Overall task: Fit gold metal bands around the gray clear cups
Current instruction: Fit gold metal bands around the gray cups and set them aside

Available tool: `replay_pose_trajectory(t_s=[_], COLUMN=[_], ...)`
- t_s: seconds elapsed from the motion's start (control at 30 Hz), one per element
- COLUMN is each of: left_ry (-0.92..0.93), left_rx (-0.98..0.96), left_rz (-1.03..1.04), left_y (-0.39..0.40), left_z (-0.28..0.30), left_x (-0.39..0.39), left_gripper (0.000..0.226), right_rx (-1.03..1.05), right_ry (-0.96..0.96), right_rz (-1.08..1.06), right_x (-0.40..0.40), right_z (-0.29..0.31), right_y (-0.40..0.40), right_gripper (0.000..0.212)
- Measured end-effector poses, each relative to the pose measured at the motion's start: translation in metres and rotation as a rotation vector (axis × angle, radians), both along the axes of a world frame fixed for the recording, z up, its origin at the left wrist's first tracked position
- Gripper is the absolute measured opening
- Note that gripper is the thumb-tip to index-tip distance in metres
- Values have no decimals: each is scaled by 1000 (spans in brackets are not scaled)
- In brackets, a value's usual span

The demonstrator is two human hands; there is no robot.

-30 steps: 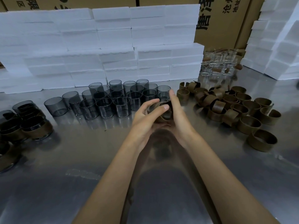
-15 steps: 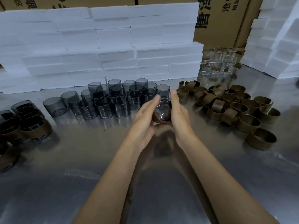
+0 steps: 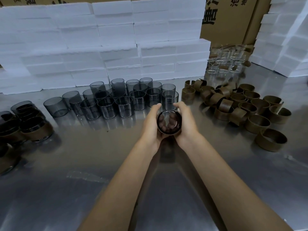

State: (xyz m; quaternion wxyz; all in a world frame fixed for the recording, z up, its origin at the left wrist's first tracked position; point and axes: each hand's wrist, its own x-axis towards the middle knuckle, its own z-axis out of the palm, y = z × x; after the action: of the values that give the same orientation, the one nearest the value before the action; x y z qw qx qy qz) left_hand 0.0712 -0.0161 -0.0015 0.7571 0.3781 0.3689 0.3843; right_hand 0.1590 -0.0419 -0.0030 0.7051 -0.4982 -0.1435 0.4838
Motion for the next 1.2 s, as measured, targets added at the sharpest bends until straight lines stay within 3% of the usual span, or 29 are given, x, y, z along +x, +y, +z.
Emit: replay_pose_trajectory(t_s=[0.3, 0.6, 0.77, 0.97, 1.2], left_ry=[69, 69, 207, 144, 111], left_rx=[21, 121, 299, 412, 492], left_rz=[149, 109, 145, 237, 253], left_y=[-3, 2, 8, 7, 4], left_z=[-1, 2, 6, 7, 7], left_x=[4, -2, -7, -5, -3], left_gripper=[34, 28, 54, 62, 61], right_rx=[11, 25, 73, 148, 184], right_ry=[109, 3, -7, -241, -267], right_rz=[-48, 5, 29, 11, 6], right_x=[2, 3, 7, -4, -1], right_z=[-6, -1, 2, 8, 8], right_y=[5, 4, 3, -2, -4], right_gripper=[35, 20, 56, 58, 61])
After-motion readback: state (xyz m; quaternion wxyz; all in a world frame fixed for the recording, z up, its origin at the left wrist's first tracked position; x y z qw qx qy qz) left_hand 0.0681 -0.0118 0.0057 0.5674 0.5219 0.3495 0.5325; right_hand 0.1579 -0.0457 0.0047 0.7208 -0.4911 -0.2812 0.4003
